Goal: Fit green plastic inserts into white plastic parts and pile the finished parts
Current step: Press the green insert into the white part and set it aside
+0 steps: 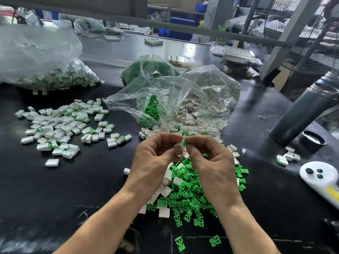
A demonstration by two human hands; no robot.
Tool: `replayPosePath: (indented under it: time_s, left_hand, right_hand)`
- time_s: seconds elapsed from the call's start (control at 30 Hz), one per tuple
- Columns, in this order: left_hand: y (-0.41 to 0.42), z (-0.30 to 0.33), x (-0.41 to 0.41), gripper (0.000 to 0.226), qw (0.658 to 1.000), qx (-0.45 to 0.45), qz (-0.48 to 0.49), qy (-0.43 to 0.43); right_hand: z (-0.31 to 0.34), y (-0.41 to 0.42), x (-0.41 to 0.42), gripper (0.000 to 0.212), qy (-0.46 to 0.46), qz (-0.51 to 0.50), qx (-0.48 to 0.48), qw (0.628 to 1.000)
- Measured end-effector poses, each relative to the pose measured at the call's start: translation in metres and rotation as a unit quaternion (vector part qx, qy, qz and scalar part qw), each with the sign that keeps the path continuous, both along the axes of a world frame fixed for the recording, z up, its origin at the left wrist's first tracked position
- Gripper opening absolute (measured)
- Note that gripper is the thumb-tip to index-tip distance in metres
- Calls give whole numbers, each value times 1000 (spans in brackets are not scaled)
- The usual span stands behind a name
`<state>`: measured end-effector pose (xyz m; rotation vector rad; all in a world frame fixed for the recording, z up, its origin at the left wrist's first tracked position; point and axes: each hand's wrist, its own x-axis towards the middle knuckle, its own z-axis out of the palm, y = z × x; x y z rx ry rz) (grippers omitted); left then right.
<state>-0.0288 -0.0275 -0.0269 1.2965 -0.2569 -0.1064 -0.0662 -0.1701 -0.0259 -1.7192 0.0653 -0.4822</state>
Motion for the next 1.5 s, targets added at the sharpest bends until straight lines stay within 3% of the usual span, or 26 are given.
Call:
replayPosePath:
  time_s: [0.27, 0.37, 0.43, 0.6, 0.67, 1.03, 1.2, 1.5]
  left_hand:
    - [4, -1, 0, 20, 996, 68, 40, -31]
    - [4, -1, -1, 20, 995, 89, 41, -35]
    - [5, -1, -1, 20, 995, 90, 38, -33]
    - [4, 2, 0, 19, 997, 69, 31, -25]
    - [4, 2, 0, 20, 998, 58, 33, -18]
    - [11, -2, 3, 7, 995, 96, 18, 6]
    - [14, 2, 4, 21, 991, 128, 29, -27]
    - [18, 3, 7, 23, 983, 177, 3, -57]
  right_hand:
    - [0, -1, -1, 23, -45, -10, -172, 984]
    - [1, -5, -1, 22, -27, -5, -188, 982]
    - [1, -6, -1, 22, -10, -1, -158, 987]
    - [1, -6, 0, 8, 61, 36, 63, 995]
    - [2, -6, 0, 4, 72, 47, 84, 993]
    - [1, -2, -5, 8, 51, 26, -73, 996]
    - [1, -1, -5, 8, 34, 11, -140, 990]
    - [4, -3, -8, 6, 21, 12, -193, 981]
